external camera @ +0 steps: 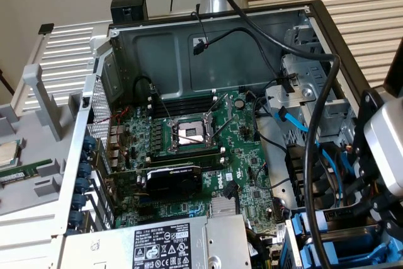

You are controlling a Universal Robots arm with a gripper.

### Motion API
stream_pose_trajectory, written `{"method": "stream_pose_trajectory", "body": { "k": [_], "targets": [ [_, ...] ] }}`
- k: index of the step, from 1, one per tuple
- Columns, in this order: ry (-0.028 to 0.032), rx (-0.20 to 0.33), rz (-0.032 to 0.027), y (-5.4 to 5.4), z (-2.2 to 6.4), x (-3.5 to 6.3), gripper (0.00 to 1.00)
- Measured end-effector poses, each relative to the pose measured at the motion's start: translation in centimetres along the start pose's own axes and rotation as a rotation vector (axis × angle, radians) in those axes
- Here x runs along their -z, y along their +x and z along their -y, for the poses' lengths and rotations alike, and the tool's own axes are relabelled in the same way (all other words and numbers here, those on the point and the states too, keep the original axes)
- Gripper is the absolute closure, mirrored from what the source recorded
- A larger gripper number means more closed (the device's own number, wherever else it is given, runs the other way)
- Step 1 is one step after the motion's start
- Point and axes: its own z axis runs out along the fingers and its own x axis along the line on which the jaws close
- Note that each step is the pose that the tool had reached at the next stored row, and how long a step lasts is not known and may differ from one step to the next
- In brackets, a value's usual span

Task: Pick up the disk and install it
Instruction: 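Insert the first disk wire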

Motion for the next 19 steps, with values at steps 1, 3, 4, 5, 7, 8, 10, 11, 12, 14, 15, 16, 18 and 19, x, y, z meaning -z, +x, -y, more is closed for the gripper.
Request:
{"method": "stream_pose_trajectory", "body": {
  "k": [1,3,4,5,7,8,10,11,12,14,15,16,18,19],
  "targets": [
    [0.0002,0.000,0.0011,0.00,0.00,0.00,0.74],
    [0.0004,0.000,0.0025,0.00,0.00,-0.01,0.74],
    [0.0005,0.000,0.0031,0.00,0.00,0.00,0.74],
    [0.0006,0.000,0.0038,0.00,0.00,0.00,0.74],
    [0.0008,0.001,0.0049,0.00,0.00,-0.01,0.74],
    [0.0008,0.001,0.0055,0.00,0.00,-0.01,0.74],
    [0.0010,0.001,0.0063,0.00,0.00,-0.01,0.74],
    [0.0010,0.001,0.0066,0.00,0.00,-0.01,0.74],
    [0.0011,0.001,0.0069,0.00,0.00,-0.01,0.74],
    [0.0011,0.001,0.0072,0.00,0.00,0.00,0.74],
    [0.0012,0.001,0.0074,0.00,0.00,0.00,0.74],
    [0.0011,0.001,0.0074,0.00,0.00,0.00,0.74],
    [0.0010,0.001,0.0069,0.01,-0.01,0.01,0.82],
    [0.0010,0.001,0.0072,0.00,0.00,0.01,0.82]
  ]
}}
